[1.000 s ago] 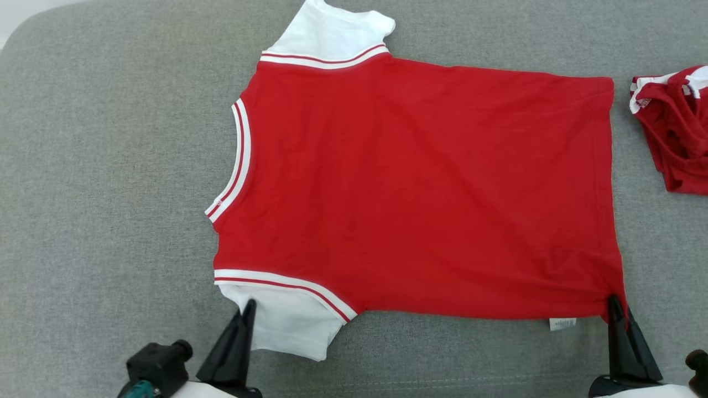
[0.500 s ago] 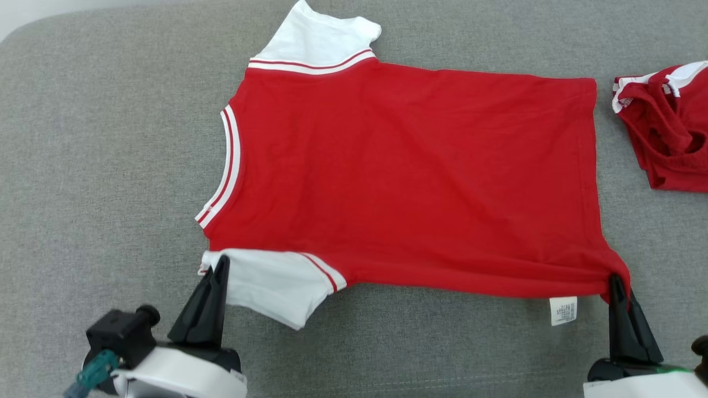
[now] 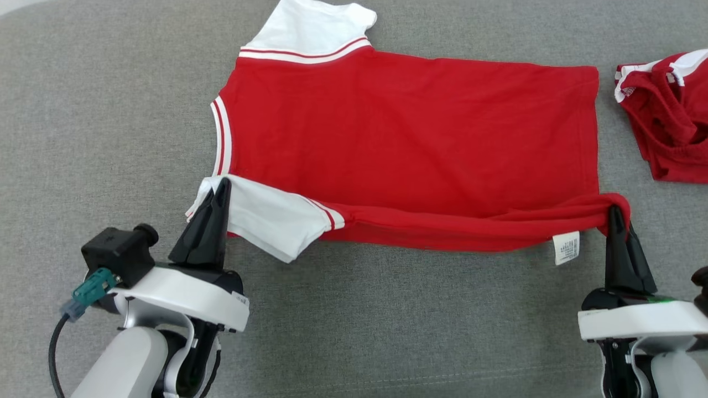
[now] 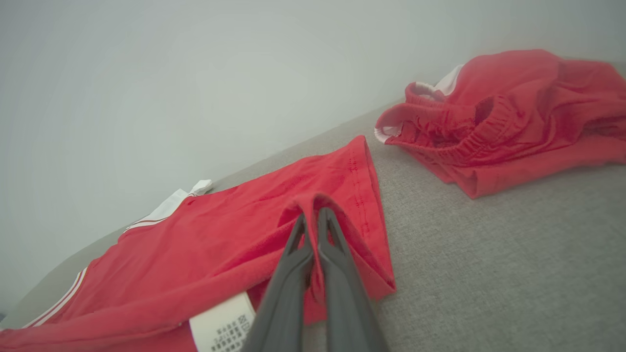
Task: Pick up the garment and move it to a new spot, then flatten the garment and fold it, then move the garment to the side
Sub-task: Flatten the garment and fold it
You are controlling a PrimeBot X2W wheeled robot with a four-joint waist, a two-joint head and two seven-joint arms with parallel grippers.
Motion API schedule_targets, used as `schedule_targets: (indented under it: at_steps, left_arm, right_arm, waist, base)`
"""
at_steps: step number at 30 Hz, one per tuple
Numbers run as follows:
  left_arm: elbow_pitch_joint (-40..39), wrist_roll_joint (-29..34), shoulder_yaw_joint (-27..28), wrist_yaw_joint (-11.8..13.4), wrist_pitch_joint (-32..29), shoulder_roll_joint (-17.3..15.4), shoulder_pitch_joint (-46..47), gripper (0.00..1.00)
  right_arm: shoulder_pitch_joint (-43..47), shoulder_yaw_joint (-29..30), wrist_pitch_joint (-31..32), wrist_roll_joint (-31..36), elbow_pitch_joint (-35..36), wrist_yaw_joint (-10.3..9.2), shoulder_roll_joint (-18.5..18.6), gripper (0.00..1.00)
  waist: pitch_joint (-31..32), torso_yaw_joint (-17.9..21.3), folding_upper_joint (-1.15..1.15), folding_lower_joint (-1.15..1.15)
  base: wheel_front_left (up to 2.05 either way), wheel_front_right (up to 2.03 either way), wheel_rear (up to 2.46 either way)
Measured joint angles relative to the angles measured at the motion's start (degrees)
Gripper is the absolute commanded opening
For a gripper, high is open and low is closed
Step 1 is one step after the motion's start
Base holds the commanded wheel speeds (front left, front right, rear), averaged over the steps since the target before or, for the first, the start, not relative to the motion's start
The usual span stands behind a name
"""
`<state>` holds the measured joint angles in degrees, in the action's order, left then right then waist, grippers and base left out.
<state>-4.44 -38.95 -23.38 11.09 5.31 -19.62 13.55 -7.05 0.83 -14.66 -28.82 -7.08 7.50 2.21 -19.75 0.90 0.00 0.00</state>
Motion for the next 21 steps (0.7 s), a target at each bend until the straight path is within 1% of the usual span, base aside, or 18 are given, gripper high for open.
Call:
schedule_targets:
  at_steps: [8, 13, 14, 19, 21]
  left_arm:
    - [4.7, 0.0, -0.1, -2.0, 0.9, 1.0, 6.5, 0.00]
    - [7.3, 0.0, 0.0, -3.0, 1.8, 1.3, 9.4, 0.00]
    - [8.8, 0.1, 0.1, -3.2, 2.2, 1.6, 10.9, 0.00]
    - [12.4, 0.4, -0.1, -4.1, 3.1, 2.3, 14.0, 0.00]
    - [14.4, 0.5, -0.1, -4.9, 3.3, 2.5, 15.5, 0.00]
  right_arm:
    - [-7.0, 0.2, 0.0, -0.8, -4.8, 0.00, 0.1, 0.00]
    - [-9.1, 0.0, 0.0, -0.9, -7.6, 0.00, 0.2, 0.00]
    - [-10.3, 0.0, 0.0, -0.9, -9.0, 0.00, 0.2, 0.00]
    - [-12.6, -0.2, 0.0, -0.9, -11.0, 0.00, 0.3, 0.00]
    - [-13.7, -0.6, 0.0, -0.9, -12.6, 0.00, 0.3, 0.00]
  waist:
    - [-2.3, 0.3, 0.00, 0.00]
    - [-3.2, 0.3, 0.00, 0.00]
    - [-3.6, 0.3, 0.00, 0.00]
    - [-4.4, 0.4, 0.00, 0.00]
    - [-4.8, 0.7, 0.00, 0.00]
  base:
    - [0.00, 0.00, 0.00]
    - [0.00, 0.00, 0.00]
    - [0.00, 0.00, 0.00]
    - [0.00, 0.00, 0.00]
    - [0.00, 0.00, 0.00]
